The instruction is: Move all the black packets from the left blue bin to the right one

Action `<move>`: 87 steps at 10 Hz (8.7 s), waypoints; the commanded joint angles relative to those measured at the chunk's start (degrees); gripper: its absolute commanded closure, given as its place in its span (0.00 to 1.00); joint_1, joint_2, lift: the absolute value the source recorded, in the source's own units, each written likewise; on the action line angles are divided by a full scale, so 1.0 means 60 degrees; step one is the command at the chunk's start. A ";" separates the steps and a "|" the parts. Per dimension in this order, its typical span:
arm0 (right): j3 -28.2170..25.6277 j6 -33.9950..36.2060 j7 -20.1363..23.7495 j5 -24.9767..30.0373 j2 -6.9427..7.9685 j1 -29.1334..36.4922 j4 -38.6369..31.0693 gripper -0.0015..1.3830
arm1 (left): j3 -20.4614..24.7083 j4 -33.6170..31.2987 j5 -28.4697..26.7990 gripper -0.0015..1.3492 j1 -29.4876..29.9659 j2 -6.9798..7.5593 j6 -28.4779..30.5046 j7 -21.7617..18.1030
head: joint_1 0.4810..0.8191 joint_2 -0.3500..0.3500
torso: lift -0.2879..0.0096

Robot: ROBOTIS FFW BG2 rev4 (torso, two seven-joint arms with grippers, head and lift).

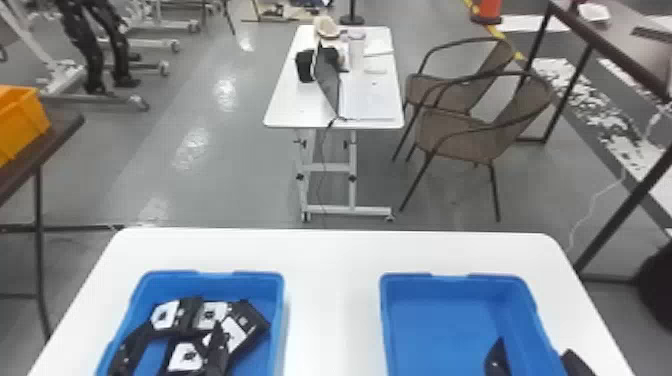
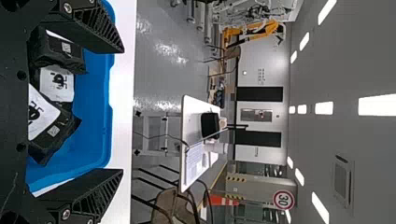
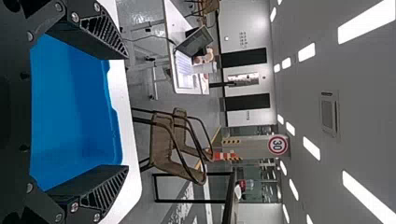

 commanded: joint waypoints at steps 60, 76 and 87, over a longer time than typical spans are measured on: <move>0.0879 0.1717 0.4204 -0.3353 -0.0615 -0.3896 0.1277 0.14 | -0.2175 0.4032 -0.1785 0.49 -0.7558 0.0393 0.3167 -0.7986 | 0.63 0.32 | 0.97; 0.1172 0.2522 0.4189 -0.3265 -0.0205 -0.4878 0.2009 0.82 | -0.3435 0.5291 -0.0452 0.47 -0.8408 0.0144 0.3050 -0.7884 | 0.63 0.30 | 0.97; -0.1069 0.5672 0.4189 -0.3631 -0.0557 -0.5464 0.4954 0.82 | 0.0887 0.2918 -0.0891 0.34 -0.5610 0.0026 0.4134 -0.7869 | 0.63 0.44 | 0.97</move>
